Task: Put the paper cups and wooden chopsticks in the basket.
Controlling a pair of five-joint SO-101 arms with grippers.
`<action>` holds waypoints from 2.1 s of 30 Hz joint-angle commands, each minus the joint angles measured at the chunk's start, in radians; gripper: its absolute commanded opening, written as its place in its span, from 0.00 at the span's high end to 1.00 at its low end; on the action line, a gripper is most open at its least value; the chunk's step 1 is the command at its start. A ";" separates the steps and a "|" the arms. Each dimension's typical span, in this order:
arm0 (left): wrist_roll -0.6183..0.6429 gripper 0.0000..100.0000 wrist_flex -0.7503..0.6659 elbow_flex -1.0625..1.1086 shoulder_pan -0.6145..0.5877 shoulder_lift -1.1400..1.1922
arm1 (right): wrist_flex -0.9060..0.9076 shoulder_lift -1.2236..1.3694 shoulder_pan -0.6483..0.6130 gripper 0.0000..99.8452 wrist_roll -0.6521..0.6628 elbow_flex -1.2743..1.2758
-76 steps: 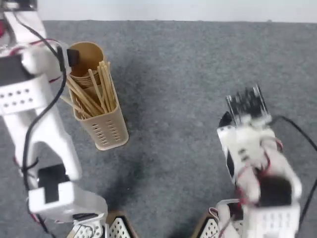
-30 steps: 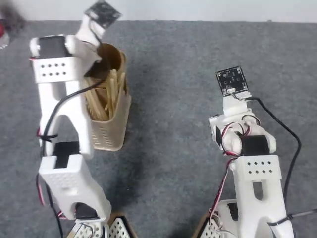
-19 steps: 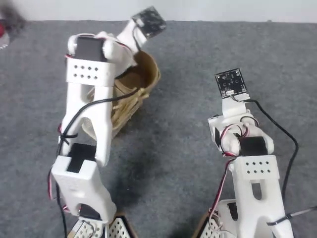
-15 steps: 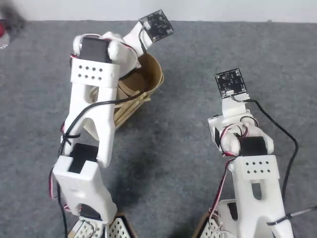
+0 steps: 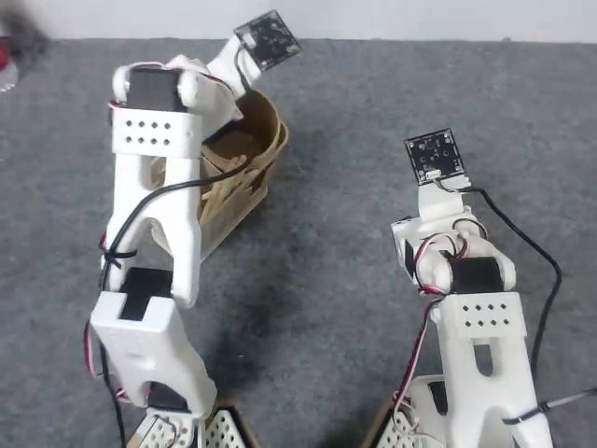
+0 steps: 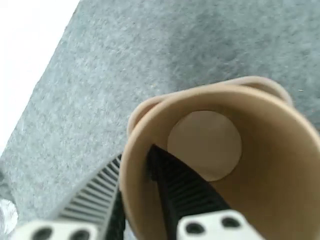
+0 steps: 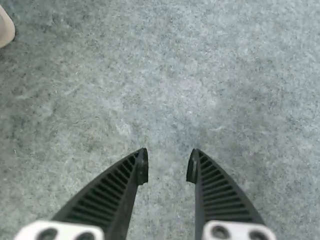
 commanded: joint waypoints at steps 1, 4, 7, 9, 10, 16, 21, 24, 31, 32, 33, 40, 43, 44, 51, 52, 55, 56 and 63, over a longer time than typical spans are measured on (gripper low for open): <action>-0.009 0.88 -0.049 0.013 -0.043 0.018 | -0.019 0.002 -0.038 0.86 -0.008 -0.006; 0.055 0.80 -0.095 0.012 -0.049 0.009 | -0.015 0.004 -0.056 0.86 -0.008 -0.006; 0.104 0.72 -0.153 -0.002 -0.051 0.008 | -0.015 0.004 -0.056 0.86 -0.008 -0.006; 0.104 0.68 -0.158 -0.047 -0.051 0.008 | -0.015 0.004 -0.056 0.86 -0.008 -0.005; 0.104 0.66 -0.158 -0.074 -0.049 0.008 | -0.015 0.004 -0.056 0.86 -0.008 -0.005; 0.106 0.66 -0.157 -0.274 -0.051 0.011 | -0.018 0.004 -0.056 0.86 -0.003 -0.006; 0.110 0.66 -0.118 -0.390 -0.055 0.008 | -0.015 0.004 -0.061 0.86 0.035 -0.008; 0.166 0.66 -0.080 -0.501 -0.075 0.008 | -0.008 -0.005 -0.058 0.86 0.040 -0.041; 0.313 0.66 0.095 -0.843 -0.181 0.008 | 0.269 0.127 -0.062 0.86 0.040 -0.479; 0.342 0.66 0.098 -0.872 -0.209 0.008 | 0.303 0.177 -0.067 0.86 0.040 -0.571; 0.399 0.66 0.097 -0.875 -0.252 0.003 | 0.344 0.236 -0.082 0.86 0.041 -0.663; 0.644 0.66 0.098 -0.509 -0.483 -0.186 | 0.657 0.743 -0.228 0.86 0.152 -1.329; 0.647 0.66 0.097 -0.180 -0.488 -0.367 | 0.736 0.917 -0.249 0.86 0.184 -1.625; 0.649 0.66 0.095 -0.061 -0.488 -0.436 | 0.751 0.964 -0.252 0.86 0.189 -1.723; 0.813 0.66 0.052 0.538 -0.466 -0.776 | 0.773 1.224 -0.380 0.86 0.307 -2.257; 0.835 0.66 0.029 0.579 -0.456 -0.783 | 0.769 1.251 -0.407 0.86 0.327 -2.298; 0.907 0.66 -0.018 0.662 -0.419 -0.784 | 0.751 1.323 -0.469 0.86 0.364 -2.375; 0.931 0.66 -0.025 0.685 -0.407 -0.784 | 0.733 1.345 -0.481 0.86 0.365 -2.383; 1.145 0.66 -0.025 0.739 -0.370 -0.793 | 0.550 1.457 -0.503 0.86 0.359 -2.383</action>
